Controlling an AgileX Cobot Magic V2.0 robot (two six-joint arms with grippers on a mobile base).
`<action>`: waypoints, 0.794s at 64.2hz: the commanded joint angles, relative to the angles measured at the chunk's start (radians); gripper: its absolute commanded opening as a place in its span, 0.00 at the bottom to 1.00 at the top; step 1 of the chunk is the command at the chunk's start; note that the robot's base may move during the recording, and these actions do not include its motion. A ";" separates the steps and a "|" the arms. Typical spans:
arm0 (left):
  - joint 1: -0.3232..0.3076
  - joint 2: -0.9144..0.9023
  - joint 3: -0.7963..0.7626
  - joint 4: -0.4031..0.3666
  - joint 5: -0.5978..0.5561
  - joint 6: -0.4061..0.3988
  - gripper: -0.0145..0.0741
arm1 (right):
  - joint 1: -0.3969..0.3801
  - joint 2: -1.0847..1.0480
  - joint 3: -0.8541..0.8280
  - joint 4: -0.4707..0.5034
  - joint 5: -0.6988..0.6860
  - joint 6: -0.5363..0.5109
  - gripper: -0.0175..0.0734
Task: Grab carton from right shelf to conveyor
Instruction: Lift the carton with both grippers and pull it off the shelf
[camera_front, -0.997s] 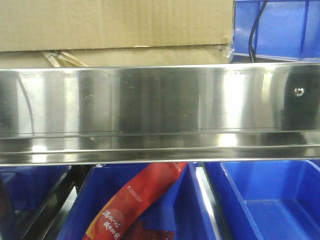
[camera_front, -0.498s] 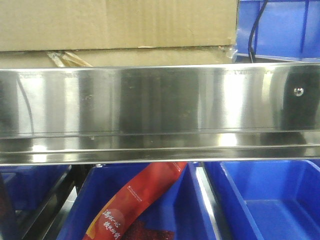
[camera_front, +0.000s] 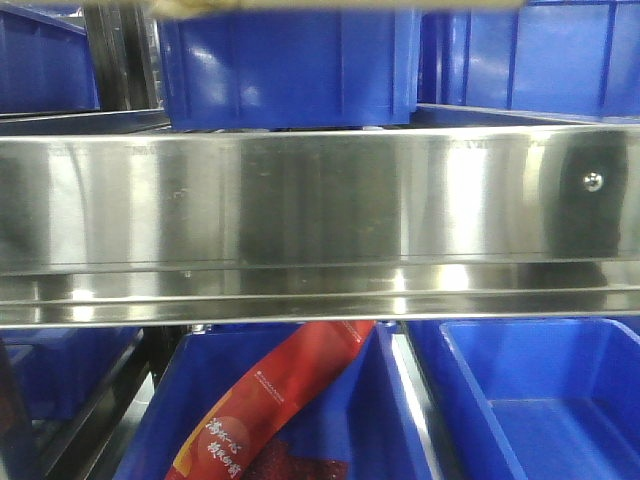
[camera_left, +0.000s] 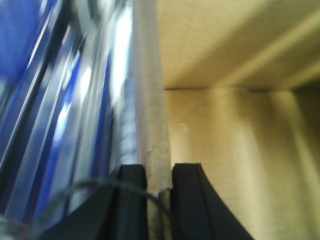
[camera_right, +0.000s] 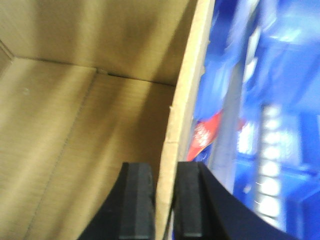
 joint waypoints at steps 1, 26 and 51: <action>-0.049 -0.037 0.032 -0.010 -0.029 -0.003 0.15 | 0.000 -0.064 0.064 -0.026 -0.024 -0.017 0.12; -0.187 -0.104 0.219 -0.010 -0.029 -0.040 0.15 | 0.000 -0.329 0.470 -0.053 -0.024 -0.017 0.12; -0.209 -0.150 0.302 -0.010 -0.029 -0.062 0.15 | 0.000 -0.365 0.485 -0.046 -0.095 -0.017 0.12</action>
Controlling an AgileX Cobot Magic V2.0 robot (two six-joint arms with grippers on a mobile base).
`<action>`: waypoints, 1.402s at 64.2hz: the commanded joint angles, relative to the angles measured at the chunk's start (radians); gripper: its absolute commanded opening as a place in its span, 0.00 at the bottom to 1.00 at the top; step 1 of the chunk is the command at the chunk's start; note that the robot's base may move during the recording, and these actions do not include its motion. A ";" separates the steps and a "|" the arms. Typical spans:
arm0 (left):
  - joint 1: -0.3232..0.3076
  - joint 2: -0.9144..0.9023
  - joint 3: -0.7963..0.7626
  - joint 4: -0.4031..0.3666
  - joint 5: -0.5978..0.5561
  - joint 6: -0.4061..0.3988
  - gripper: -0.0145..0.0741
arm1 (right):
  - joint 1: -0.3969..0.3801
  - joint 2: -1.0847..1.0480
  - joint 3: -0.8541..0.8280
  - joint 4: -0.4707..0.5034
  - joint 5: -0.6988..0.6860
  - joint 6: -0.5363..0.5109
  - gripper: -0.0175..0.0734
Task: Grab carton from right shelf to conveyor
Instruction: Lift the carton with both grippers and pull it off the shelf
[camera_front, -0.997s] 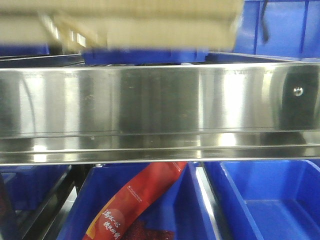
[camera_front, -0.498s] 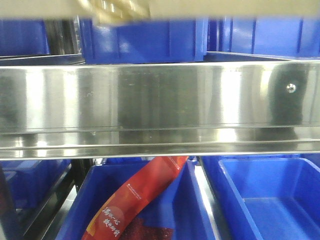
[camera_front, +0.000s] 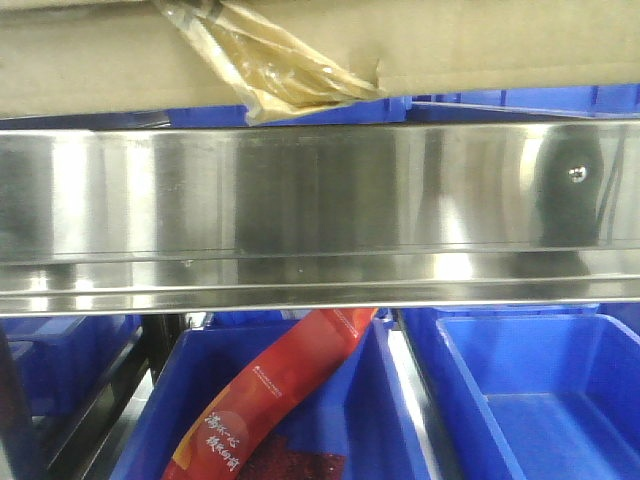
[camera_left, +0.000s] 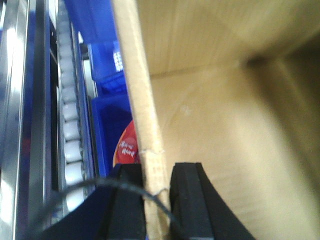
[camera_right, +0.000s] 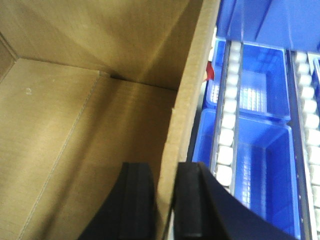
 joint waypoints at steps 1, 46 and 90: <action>-0.011 -0.020 -0.001 -0.024 -0.038 0.004 0.15 | 0.002 -0.014 -0.002 0.017 -0.055 -0.023 0.12; -0.011 -0.020 -0.001 -0.022 -0.038 0.004 0.15 | 0.002 -0.014 -0.002 0.017 -0.063 -0.023 0.12; -0.011 -0.020 -0.001 -0.022 -0.038 0.004 0.15 | 0.002 -0.014 -0.002 0.017 -0.063 -0.023 0.12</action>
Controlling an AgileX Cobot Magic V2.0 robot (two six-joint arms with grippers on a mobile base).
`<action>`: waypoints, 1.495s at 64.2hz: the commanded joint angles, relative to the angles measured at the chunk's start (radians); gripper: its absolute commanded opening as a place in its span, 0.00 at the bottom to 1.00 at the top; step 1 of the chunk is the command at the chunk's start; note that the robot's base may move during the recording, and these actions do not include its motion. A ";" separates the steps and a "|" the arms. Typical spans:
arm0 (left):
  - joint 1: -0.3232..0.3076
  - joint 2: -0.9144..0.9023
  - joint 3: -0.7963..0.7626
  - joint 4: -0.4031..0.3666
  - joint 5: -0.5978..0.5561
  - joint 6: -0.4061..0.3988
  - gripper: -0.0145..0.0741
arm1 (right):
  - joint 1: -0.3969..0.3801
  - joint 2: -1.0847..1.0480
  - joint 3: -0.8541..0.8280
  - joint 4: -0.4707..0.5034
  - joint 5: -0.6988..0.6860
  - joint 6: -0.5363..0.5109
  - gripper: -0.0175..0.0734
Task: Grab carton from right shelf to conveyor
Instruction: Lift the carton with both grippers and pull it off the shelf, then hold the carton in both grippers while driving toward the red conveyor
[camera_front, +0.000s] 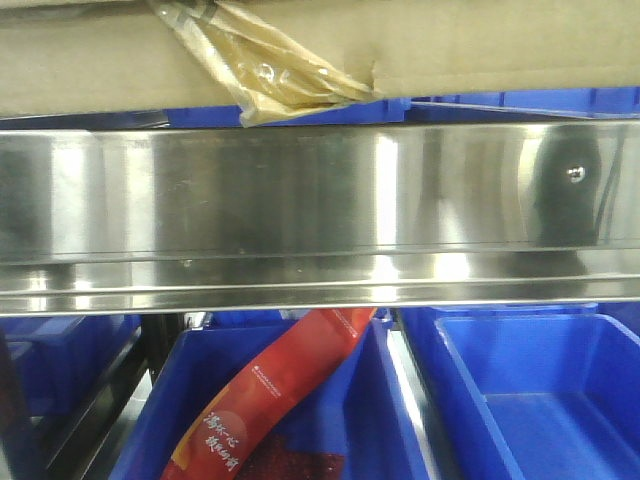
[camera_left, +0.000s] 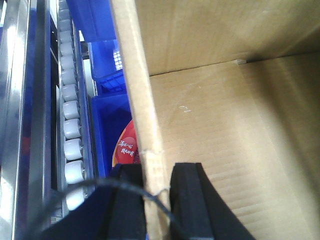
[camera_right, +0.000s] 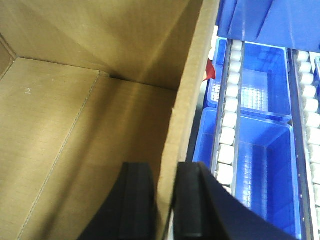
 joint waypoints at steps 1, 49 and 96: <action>-0.011 -0.018 -0.004 -0.022 -0.036 0.010 0.15 | 0.002 -0.014 -0.004 0.013 -0.061 -0.023 0.12; -0.011 -0.016 -0.004 -0.022 -0.036 0.010 0.15 | 0.002 -0.011 -0.004 0.013 -0.072 -0.023 0.12; -0.011 -0.016 -0.004 -0.022 -0.036 0.010 0.15 | 0.002 -0.011 -0.004 0.013 -0.074 -0.023 0.12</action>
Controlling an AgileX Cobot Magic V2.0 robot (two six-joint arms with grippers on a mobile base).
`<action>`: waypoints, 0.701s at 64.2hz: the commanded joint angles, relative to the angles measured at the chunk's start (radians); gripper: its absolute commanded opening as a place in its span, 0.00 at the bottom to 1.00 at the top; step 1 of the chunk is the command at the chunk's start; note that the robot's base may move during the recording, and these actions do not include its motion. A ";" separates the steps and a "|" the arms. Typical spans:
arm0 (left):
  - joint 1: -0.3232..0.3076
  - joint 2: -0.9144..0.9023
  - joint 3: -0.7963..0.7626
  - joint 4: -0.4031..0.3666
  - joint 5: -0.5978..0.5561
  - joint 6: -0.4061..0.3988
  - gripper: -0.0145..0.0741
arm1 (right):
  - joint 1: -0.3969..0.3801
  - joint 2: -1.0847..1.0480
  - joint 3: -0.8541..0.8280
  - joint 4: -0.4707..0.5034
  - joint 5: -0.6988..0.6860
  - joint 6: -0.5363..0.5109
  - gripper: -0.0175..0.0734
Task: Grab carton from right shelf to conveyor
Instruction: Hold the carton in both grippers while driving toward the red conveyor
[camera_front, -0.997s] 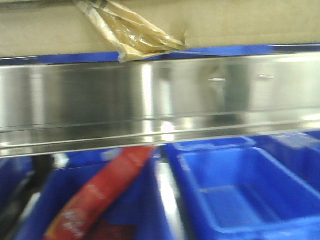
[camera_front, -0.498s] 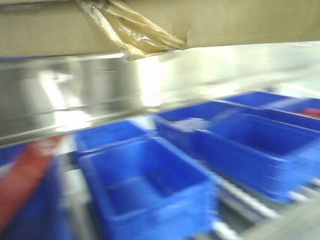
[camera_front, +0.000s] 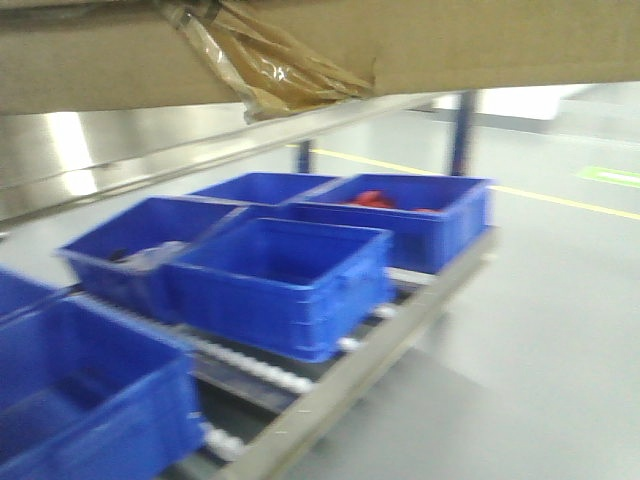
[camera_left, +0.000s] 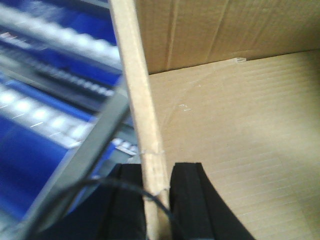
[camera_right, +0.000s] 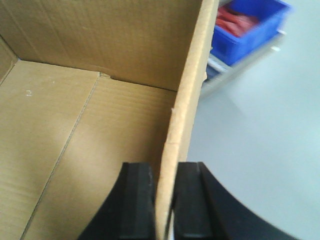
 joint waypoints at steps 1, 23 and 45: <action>-0.011 -0.014 -0.004 -0.026 -0.032 0.010 0.15 | 0.002 -0.011 -0.006 0.011 -0.058 -0.023 0.12; -0.011 -0.014 -0.004 -0.026 -0.032 0.010 0.15 | 0.002 -0.011 -0.006 0.011 -0.058 -0.023 0.12; -0.011 -0.014 -0.004 -0.026 -0.032 0.010 0.15 | 0.002 -0.011 -0.006 0.011 -0.058 -0.023 0.12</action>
